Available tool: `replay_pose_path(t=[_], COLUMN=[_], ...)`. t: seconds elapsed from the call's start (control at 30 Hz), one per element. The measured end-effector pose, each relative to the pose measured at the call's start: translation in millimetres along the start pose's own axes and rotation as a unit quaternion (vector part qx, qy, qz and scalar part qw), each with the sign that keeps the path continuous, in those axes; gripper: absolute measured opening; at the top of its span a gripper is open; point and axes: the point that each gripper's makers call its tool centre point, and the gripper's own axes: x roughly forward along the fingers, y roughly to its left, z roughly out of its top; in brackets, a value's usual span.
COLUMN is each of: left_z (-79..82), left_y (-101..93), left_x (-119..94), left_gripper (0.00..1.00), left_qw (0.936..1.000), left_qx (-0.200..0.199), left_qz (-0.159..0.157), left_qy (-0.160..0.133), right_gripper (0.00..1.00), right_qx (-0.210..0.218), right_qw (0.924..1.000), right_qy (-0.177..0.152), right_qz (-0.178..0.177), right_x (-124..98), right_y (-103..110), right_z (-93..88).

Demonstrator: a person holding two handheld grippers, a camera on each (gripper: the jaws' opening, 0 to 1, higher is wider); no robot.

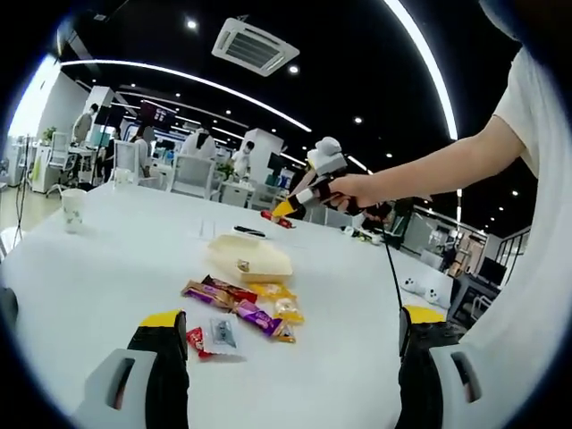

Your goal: Place the target food into the container with the food tongs after gripping and lifting it, then release it inside without dropping or visibly crushing the food.

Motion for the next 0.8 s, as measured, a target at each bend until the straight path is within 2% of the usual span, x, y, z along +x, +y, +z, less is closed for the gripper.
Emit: replay_pose_path(t=[0.13, 0.27, 0.3, 0.43, 0.53, 0.8], left_z=[2.9, 6.3, 4.3, 5.4, 3.4, -6.8], left_y=[-0.6, -1.0, -1.9, -1.2, -1.9, -9.3], left_x=[1.4, 3.7, 4.4, 3.6, 3.6, 5.4], left_gripper=[0.99, 0.99, 0.99, 0.99, 0.99, 0.99], left_qw=[1.0000, 0.9999, 0.9998, 0.9999, 1.0000, 0.9996], left_qx=[0.007, 0.012, 0.013, 0.013, 0.009, 0.014], left_qz=[0.000, -0.001, -0.002, -0.001, 0.001, -0.006], left_qy=[0.003, 0.004, 0.016, 0.006, 0.004, 0.023], right_gripper=[0.22, 0.22, 0.22, 0.22, 0.22, 0.22], right_qx=[0.016, 0.035, 0.031, 0.015, 0.014, -0.005], right_qw=[0.9999, 0.9993, 0.9993, 0.9993, 0.9992, 0.9996], right_qy=[-0.003, -0.015, -0.019, -0.033, -0.036, -0.022], right_qz=[-0.006, -0.003, -0.002, -0.005, -0.006, -0.014], right_x=[-0.2, -5.7, -7.5, -14.7, -14.6, -13.7], right_y=[-10.6, -10.2, -8.8, -4.7, -4.8, -7.1], right_z=[-2.7, 1.8, 5.1, 21.6, 26.5, 25.5])
